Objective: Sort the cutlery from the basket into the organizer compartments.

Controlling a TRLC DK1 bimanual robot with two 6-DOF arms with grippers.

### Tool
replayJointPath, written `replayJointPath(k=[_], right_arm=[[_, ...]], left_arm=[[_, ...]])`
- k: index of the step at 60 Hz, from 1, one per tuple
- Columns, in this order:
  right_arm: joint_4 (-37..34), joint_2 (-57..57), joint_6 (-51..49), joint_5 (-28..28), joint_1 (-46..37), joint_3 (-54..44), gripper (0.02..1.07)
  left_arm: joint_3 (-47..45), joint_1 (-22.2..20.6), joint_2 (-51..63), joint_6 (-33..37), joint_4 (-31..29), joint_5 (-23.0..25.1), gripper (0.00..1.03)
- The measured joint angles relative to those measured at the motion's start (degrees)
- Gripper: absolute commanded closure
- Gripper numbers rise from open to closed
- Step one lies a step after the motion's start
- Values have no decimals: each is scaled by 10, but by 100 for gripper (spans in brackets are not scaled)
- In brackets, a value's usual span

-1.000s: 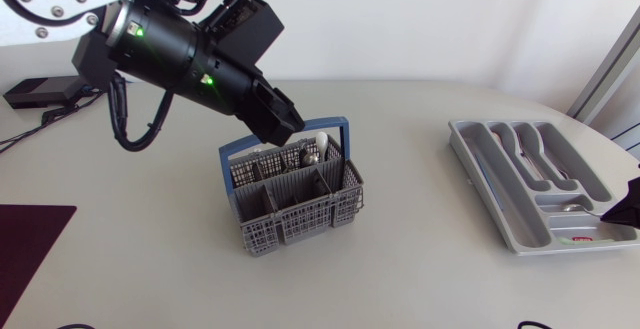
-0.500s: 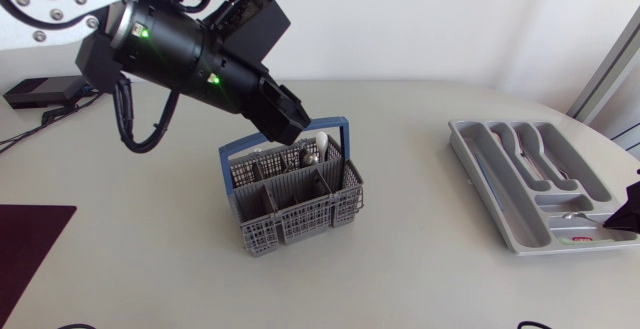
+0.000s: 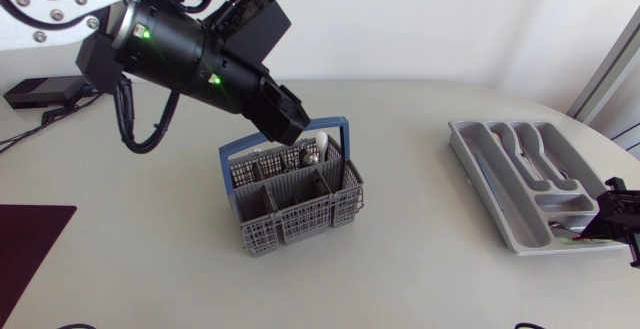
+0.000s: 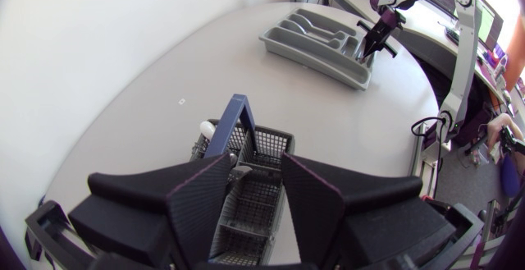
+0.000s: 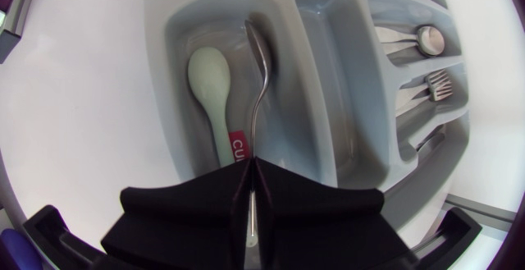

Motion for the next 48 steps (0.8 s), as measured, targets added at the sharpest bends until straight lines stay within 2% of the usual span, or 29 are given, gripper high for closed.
replayJointPath(k=[20, 44, 46, 48], right_arm=[[-16, 16, 0, 25, 10, 26, 101], [-21, 23, 0, 29, 14, 34, 101], [-22, 24, 0, 29, 14, 37, 100], [-24, 26, 0, 29, 14, 39, 94]], left_arm=[[-2, 0, 0, 0, 12, 0, 59], [-2, 0, 0, 0, 15, 0, 59], [-2, 0, 0, 0, 15, 0, 58], [-2, 0, 0, 0, 15, 0, 58]])
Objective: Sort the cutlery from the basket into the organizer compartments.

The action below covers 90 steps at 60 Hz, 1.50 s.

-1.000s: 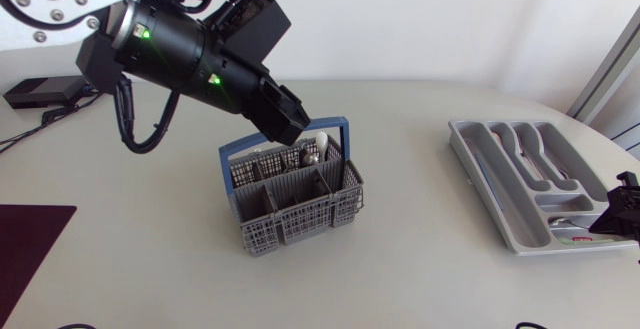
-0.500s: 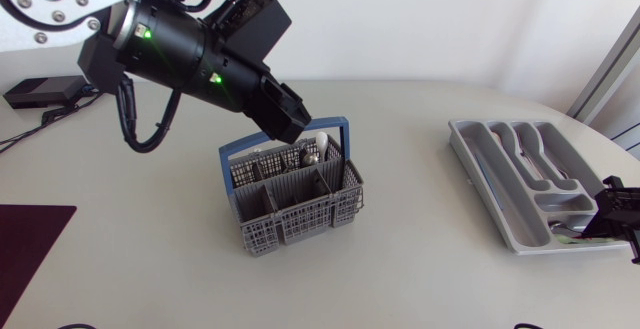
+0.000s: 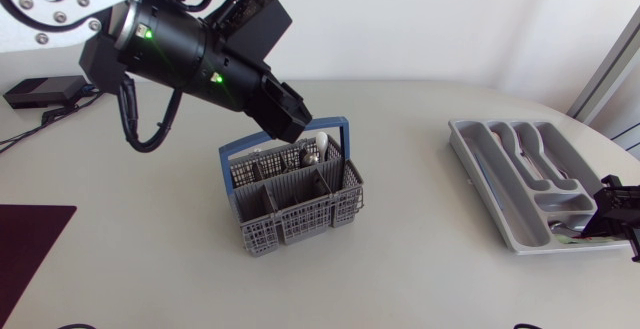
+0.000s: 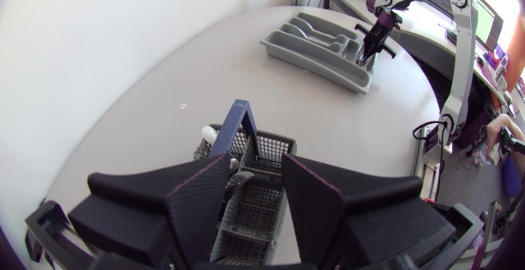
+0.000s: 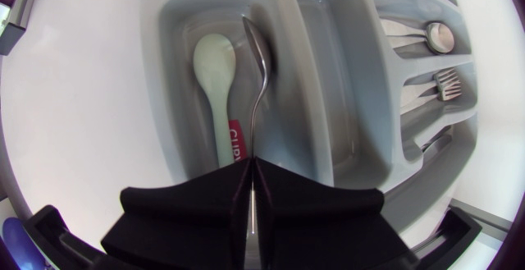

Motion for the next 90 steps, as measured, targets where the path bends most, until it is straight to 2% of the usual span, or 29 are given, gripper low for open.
replayJointPath(k=[6, 12, 23, 30, 41, 59, 69, 77, 82, 90], right_arm=[[0, 7, 0, -2, 0, 10, 84], [5, 16, 1, -5, 0, 25, 68], [3, 17, 3, -19, -7, 29, 52], [-15, 16, 4, -43, -9, 39, 47], [-35, -12, 11, -124, -21, 41, 44], [-15, -136, 58, -256, -37, 25, 37], [51, -198, 120, -317, -37, -46, 37], [100, -247, 183, -339, -23, -101, 33], [164, -285, 246, -347, 2, -147, 29], [268, -334, 337, -348, 41, -222, 29]], left_arm=[[0, 0, 0, 0, 0, 0, 58], [0, 0, 0, 0, 0, 0, 58], [-2, 0, 0, 0, 2, 0, 56], [-9, 0, 0, 0, 6, 0, 56], [-30, 10, -2, 0, 12, 0, 56], [-70, 34, -47, 1, 35, 0, 56], [-97, 43, -71, 2, 44, 0, 55], [-112, 50, -89, 2, 45, 0, 55], [-125, 57, -101, 2, 50, 0, 55], [-147, 68, -116, 2, 56, 0, 55]])
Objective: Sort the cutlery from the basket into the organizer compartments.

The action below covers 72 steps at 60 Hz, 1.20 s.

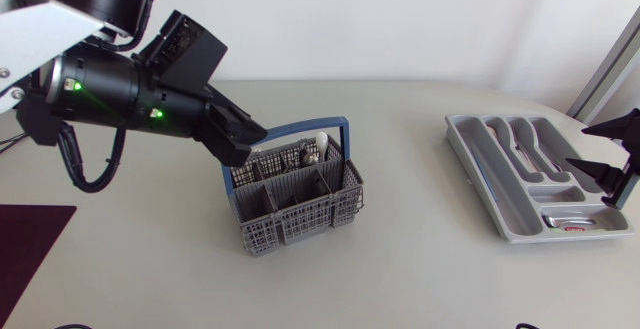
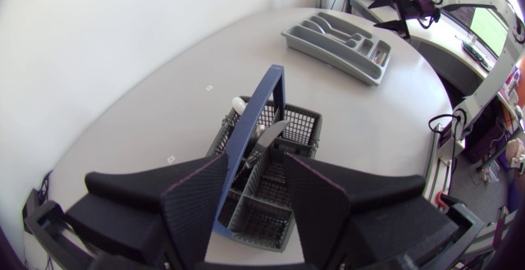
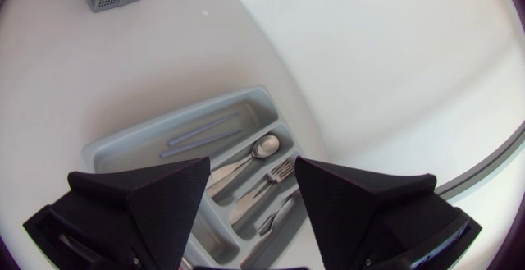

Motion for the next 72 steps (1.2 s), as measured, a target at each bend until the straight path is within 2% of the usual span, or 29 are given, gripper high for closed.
replayJointPath(k=[11, 23, 42, 49, 53, 64, 72], right_arm=[[98, -55, 126, 34, 78, -87, 29], [185, -90, 231, 102, 187, -160, 29], [261, -105, 354, 220, 369, -210, 30], [265, -106, 383, 248, 419, -212, 44], [266, -106, 395, 265, 449, -213, 57], [266, -106, 419, 294, 528, -218, 100], [257, -106, 431, 312, 587, -219, 102]], left_arm=[[-23, 28, -12, 2, 9, 0, 55], [-68, 51, -26, 2, 34, 1, 55], [-114, 115, -57, 5, 46, 13, 56], [-128, 149, -79, 15, 57, 16, 60], [-140, 177, -85, 18, 75, 22, 65], [-169, 249, -52, 35, 127, 64, 89], [-169, 283, 3, 45, 160, 91, 99]])
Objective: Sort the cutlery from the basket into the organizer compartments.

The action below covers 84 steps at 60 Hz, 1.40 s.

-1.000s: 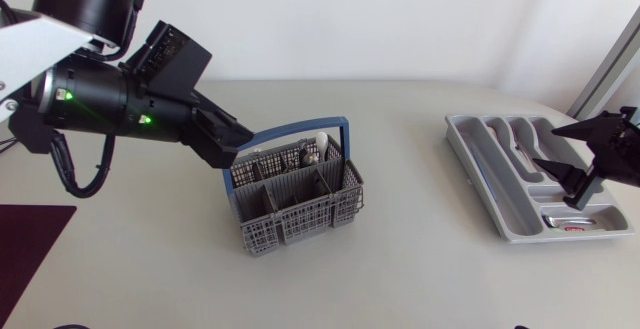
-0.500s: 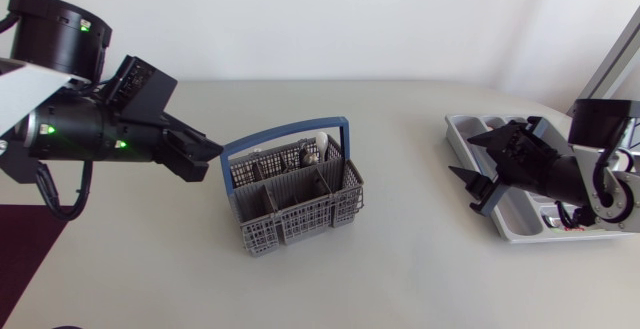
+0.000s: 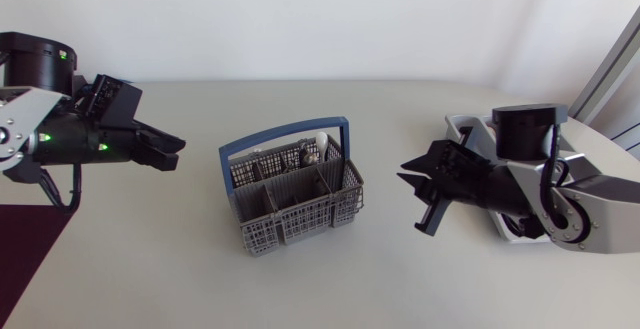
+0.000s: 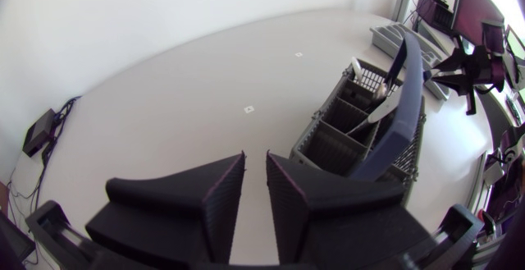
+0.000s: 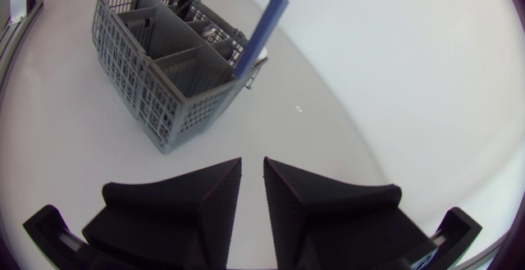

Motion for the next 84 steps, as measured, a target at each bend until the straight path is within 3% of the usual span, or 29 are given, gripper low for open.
replayJointPath(k=[18, 31, 47, 66, 76, 84], right_arm=[[-37, 0, 37, 45, 136, -1, 102], [-51, 13, 59, 59, 186, 1, 102], [-6, 89, 74, 96, 202, 31, 102], [42, 150, 75, 126, 173, 67, 102], [65, 194, 75, 130, 140, 102, 102], [68, 232, 75, 133, 127, 146, 102]], left_arm=[[35, 7, 149, 9, 33, 22, 100], [93, -15, 227, 9, 39, 61, 100], [107, -27, 256, 18, 21, 143, 100], [95, -19, 246, 104, -55, 210, 100], [48, -54, 195, 123, -84, 213, 100], [16, -117, 163, 125, -96, 213, 100]])
